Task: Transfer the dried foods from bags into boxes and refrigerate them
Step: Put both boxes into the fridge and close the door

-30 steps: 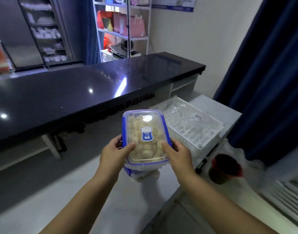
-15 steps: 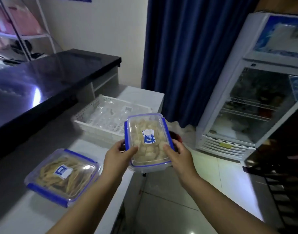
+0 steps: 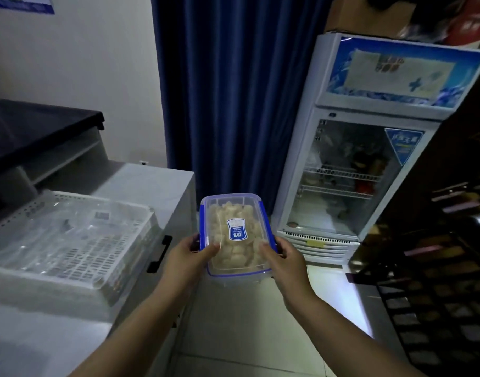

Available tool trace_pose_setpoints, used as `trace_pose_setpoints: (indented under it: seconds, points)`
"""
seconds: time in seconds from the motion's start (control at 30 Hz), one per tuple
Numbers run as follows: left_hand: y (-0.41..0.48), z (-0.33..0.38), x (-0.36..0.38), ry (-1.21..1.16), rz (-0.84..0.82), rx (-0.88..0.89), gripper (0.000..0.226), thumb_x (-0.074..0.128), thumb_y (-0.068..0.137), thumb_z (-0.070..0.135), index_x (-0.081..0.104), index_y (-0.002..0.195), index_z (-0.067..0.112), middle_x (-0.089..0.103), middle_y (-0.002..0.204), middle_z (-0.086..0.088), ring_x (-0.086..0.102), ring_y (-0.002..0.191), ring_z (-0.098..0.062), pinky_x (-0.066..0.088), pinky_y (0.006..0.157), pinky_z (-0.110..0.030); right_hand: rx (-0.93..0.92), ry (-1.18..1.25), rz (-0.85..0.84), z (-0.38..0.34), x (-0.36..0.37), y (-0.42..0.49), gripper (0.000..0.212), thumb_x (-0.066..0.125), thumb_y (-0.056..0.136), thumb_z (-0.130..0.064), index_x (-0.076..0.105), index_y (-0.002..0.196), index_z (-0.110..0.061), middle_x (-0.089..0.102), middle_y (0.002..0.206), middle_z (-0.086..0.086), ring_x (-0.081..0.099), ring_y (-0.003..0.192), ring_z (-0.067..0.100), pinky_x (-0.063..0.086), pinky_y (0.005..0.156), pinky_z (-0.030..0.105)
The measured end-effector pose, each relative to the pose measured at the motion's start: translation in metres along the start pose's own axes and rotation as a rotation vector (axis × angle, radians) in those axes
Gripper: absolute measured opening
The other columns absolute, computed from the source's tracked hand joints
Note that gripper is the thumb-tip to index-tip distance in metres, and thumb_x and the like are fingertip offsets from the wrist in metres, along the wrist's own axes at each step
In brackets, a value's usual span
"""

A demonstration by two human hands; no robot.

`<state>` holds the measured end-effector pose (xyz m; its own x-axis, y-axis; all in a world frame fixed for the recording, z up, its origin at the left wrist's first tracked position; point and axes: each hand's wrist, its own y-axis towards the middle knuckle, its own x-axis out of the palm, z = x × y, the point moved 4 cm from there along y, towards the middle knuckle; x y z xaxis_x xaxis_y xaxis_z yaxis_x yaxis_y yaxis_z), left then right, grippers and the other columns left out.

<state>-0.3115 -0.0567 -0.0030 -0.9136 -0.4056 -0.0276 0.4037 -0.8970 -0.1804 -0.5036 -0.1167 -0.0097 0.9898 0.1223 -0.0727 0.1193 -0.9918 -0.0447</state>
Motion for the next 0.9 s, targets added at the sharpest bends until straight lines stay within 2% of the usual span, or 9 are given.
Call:
trace_pose_setpoints:
  seconds: [0.1, 0.17, 0.23, 0.3, 0.43, 0.67, 0.73, 0.83, 0.9]
  points:
    - [0.029, 0.000, 0.030, 0.033, -0.002, -0.011, 0.043, 0.072, 0.079, 0.028, 0.060, 0.118, 0.016, 0.072, 0.103, -0.003, 0.070, 0.088, -0.018, 0.057, 0.083, -0.044, 0.011, -0.006, 0.001, 0.004, -0.021, 0.037, 0.020, 0.066, 0.086, -0.021, 0.069, 0.105, -0.021, 0.071, 0.088, -0.003, 0.065, 0.071, 0.002, 0.046, 0.055, 0.011]
    - [0.051, -0.002, 0.045, 0.056, 0.013, -0.023, 0.038, 0.074, 0.076, 0.032, 0.064, 0.110, 0.021, 0.073, 0.100, 0.000, 0.071, 0.088, -0.018, 0.056, 0.083, -0.046, 0.024, -0.007, 0.003, 0.007, -0.031, 0.061, 0.017, 0.066, 0.086, -0.021, 0.069, 0.102, -0.024, 0.071, 0.084, -0.006, 0.063, 0.066, -0.001, 0.046, 0.055, 0.010]
    - [0.072, -0.001, 0.058, 0.057, 0.012, -0.040, 0.025, 0.073, 0.078, 0.029, 0.064, 0.102, 0.026, 0.073, 0.098, 0.001, 0.070, 0.088, -0.019, 0.056, 0.083, -0.046, 0.034, -0.010, 0.004, 0.011, -0.037, 0.085, 0.018, 0.066, 0.085, -0.022, 0.069, 0.103, -0.024, 0.070, 0.085, -0.005, 0.061, 0.064, -0.003, 0.045, 0.054, 0.009]
    - [0.095, 0.002, 0.071, 0.054, -0.014, -0.055, 0.025, 0.070, 0.081, 0.025, 0.061, 0.104, 0.025, 0.072, 0.100, -0.001, 0.070, 0.089, -0.019, 0.057, 0.082, -0.046, 0.039, -0.008, 0.016, 0.015, -0.041, 0.110, 0.019, 0.066, 0.086, -0.021, 0.069, 0.104, -0.021, 0.070, 0.086, -0.004, 0.061, 0.064, -0.005, 0.044, 0.054, 0.008]
    - [0.154, 0.011, 0.091, 0.053, -0.066, -0.042, 0.031, 0.069, 0.082, 0.023, 0.060, 0.112, 0.019, 0.071, 0.101, -0.002, 0.070, 0.089, -0.019, 0.057, 0.082, -0.045, 0.059, -0.002, 0.063, 0.020, -0.042, 0.165, 0.016, 0.067, 0.085, -0.021, 0.070, 0.101, -0.023, 0.070, 0.084, -0.006, 0.064, 0.072, 0.003, 0.047, 0.057, 0.010]
    - [0.279, 0.036, 0.125, 0.004, -0.199, -0.055, 0.033, 0.065, 0.086, 0.022, 0.057, 0.118, 0.020, 0.069, 0.104, -0.002, 0.068, 0.088, -0.017, 0.055, 0.070, -0.030, 0.070, 0.024, 0.207, 0.011, -0.033, 0.269, 0.018, 0.067, 0.085, -0.018, 0.070, 0.102, -0.022, 0.074, 0.089, -0.003, 0.069, 0.081, 0.011, 0.053, 0.066, 0.020]
    - [0.314, 0.043, 0.134, 0.011, -0.232, -0.050, 0.035, 0.065, 0.085, 0.024, 0.058, 0.119, 0.021, 0.070, 0.103, -0.001, 0.069, 0.088, -0.016, 0.057, 0.074, -0.032, 0.075, 0.024, 0.252, 0.007, -0.031, 0.297, 0.018, 0.066, 0.085, -0.018, 0.070, 0.102, -0.022, 0.074, 0.088, -0.002, 0.069, 0.081, 0.012, 0.052, 0.067, 0.020]
    - [0.362, 0.052, 0.150, 0.010, -0.269, -0.033, 0.023, 0.066, 0.085, 0.026, 0.058, 0.105, 0.032, 0.069, 0.100, 0.001, 0.069, 0.088, -0.017, 0.057, 0.080, -0.037, 0.064, 0.012, 0.320, 0.002, -0.031, 0.335, 0.016, 0.065, 0.086, -0.017, 0.071, 0.099, -0.023, 0.073, 0.083, -0.005, 0.065, 0.073, 0.007, 0.049, 0.063, 0.015]
    - [0.389, 0.055, 0.163, 0.011, -0.307, -0.028, 0.027, 0.066, 0.084, 0.029, 0.056, 0.109, 0.034, 0.069, 0.103, 0.000, 0.069, 0.091, -0.018, 0.056, 0.084, -0.042, 0.059, 0.016, 0.353, -0.001, -0.032, 0.357, 0.014, 0.065, 0.086, -0.017, 0.071, 0.096, -0.024, 0.072, 0.079, -0.008, 0.063, 0.069, 0.003, 0.047, 0.059, 0.011]
